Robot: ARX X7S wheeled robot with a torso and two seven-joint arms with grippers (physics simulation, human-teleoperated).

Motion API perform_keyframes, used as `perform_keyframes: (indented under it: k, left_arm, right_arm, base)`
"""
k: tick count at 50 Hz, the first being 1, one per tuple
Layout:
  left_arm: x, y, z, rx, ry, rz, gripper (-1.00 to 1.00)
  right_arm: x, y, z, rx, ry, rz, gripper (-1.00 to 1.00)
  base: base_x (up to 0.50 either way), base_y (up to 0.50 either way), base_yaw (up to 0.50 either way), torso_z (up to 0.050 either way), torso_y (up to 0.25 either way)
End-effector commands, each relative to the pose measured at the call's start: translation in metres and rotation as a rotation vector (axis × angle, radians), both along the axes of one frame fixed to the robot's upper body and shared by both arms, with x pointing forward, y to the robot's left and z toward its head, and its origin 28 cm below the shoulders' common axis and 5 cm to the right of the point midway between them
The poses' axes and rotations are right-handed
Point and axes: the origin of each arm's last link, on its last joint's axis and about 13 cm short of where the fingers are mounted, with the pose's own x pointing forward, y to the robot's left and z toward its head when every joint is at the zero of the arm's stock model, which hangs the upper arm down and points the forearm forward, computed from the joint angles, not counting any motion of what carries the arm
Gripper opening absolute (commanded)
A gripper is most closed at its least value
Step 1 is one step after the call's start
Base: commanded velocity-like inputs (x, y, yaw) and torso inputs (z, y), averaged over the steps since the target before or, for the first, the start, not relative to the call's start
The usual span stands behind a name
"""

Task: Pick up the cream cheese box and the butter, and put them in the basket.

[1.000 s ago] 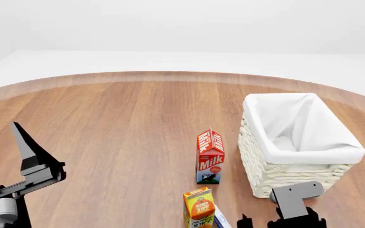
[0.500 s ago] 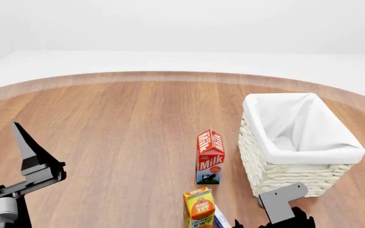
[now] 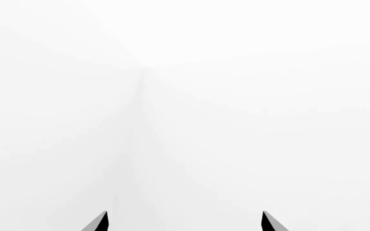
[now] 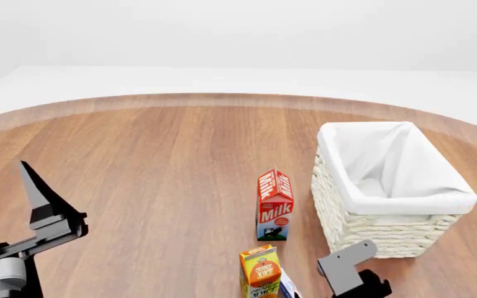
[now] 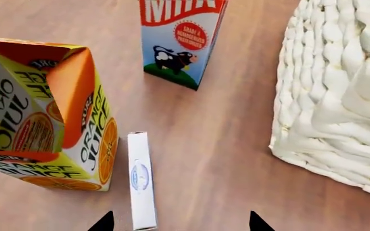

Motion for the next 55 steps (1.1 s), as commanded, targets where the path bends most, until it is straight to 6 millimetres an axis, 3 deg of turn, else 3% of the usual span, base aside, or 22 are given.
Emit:
perform_keyframes:
  k: [1,55]
  left_arm:
    - [0.0,0.002,-0.001,0.016,-0.002,0.014,1.0]
    - [0.002,0.002,-0.003,0.013,0.007,0.013,1.0]
  right_arm:
    - [0.01,0.004,0.001,0.012,-0.057,0.04,1.0]
    - [0.012,0.017,-0.026,0.009,0.023,0.079,1.0]
  base:
    - [0.0,0.0,0.0,0.0,0.0]
    - [0.0,0.0,0.0,0.0,0.0]
